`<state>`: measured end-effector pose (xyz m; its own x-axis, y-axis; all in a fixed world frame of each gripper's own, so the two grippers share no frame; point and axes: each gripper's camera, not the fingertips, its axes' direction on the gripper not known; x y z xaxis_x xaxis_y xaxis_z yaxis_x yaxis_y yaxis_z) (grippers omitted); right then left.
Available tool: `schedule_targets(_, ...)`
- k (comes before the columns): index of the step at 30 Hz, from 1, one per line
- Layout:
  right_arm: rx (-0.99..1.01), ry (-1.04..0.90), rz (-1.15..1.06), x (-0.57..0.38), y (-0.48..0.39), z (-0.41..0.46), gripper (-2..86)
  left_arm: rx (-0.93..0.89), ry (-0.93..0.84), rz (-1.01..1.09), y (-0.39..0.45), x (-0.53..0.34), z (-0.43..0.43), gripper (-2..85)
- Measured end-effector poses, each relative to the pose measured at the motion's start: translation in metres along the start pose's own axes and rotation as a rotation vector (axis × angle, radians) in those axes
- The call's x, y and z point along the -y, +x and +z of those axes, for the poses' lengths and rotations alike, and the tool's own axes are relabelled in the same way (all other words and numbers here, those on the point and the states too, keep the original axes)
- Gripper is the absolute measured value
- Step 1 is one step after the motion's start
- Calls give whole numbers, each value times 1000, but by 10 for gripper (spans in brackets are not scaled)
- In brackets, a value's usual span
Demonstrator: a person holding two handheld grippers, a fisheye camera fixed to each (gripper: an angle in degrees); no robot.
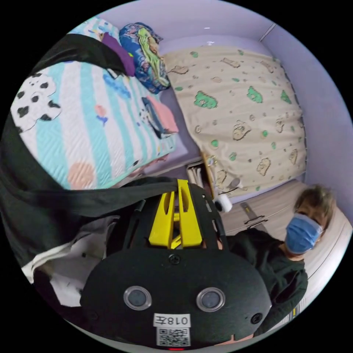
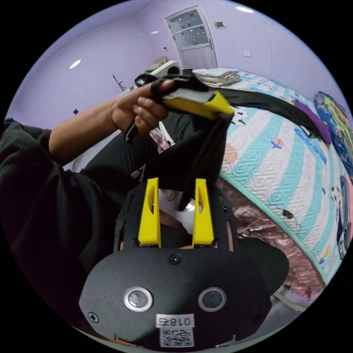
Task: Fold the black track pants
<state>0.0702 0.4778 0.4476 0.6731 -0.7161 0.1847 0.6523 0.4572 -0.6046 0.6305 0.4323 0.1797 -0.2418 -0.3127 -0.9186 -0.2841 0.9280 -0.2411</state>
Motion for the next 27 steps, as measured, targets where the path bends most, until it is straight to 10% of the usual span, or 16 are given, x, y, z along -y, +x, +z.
schedule_targets(8, -131, 187, 301, -32, 39, -26, 112, -71, -59, 84, 6, 22, 6, -9)
schedule_targets(27, -66, 289, 123, -64, 62, -88, 121, -62, 25, 172, -31, 9, -115, -9)
